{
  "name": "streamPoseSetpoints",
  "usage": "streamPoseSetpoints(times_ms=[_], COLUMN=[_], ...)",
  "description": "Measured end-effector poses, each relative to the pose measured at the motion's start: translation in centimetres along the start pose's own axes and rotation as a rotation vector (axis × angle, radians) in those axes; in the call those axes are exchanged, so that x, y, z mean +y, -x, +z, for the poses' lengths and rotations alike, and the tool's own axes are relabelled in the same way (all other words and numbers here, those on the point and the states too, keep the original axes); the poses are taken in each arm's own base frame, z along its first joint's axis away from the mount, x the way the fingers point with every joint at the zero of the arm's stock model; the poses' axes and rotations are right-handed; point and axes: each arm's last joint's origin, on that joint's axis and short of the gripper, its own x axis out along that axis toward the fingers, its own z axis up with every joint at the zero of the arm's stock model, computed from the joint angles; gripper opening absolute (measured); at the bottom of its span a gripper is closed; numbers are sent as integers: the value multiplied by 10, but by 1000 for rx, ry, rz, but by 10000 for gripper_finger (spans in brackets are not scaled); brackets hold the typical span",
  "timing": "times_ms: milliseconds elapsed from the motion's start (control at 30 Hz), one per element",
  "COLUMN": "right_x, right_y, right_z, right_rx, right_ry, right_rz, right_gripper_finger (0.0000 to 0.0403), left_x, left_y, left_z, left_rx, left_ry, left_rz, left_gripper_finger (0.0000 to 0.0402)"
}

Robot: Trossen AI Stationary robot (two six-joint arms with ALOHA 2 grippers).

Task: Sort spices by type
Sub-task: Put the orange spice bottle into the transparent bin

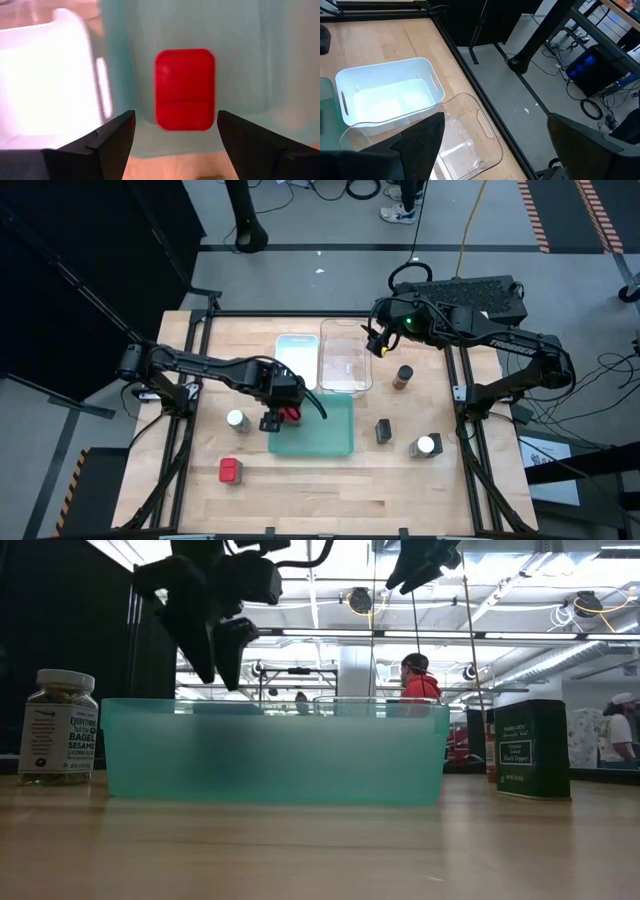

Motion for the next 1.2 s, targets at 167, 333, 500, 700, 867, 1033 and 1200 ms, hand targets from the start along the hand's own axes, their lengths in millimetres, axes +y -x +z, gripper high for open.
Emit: streamPoseSetpoints(times_ms=[167, 333, 500, 700, 867, 1033, 1200], right_x=[-2, -5, -8, -16, -23, -25, -25], right_y=[-1, -2, -3, -7, -11, -12, -9], right_z=[0, -1, -2, -5, -6, -12, -28], right_rx=[2, 6, 17, 60, 95, 174, 343], right_ry=[-62, -142, -252, -450, -595, -661, -723], right_rz=[-5, -15, -22, 51, 134, 172, 115], right_gripper_finger=[336, 336, 336, 336, 336, 336, 336], left_x=[4, 14, 30, 42, 48, 54, 65], left_y=[25, 67, 111, 162, 199, 221, 226], left_z=[4, 1, -13, -30, -40, -53, -66], left_rx=[4, -128, -311, -631, -886, -1007, -967], left_ry=[3, 74, 239, 375, 391, 395, 492], left_rz=[75, 179, 300, 348, 398, 466, 618], left_gripper_finger=[288, 288, 288, 288, 288, 288, 288])
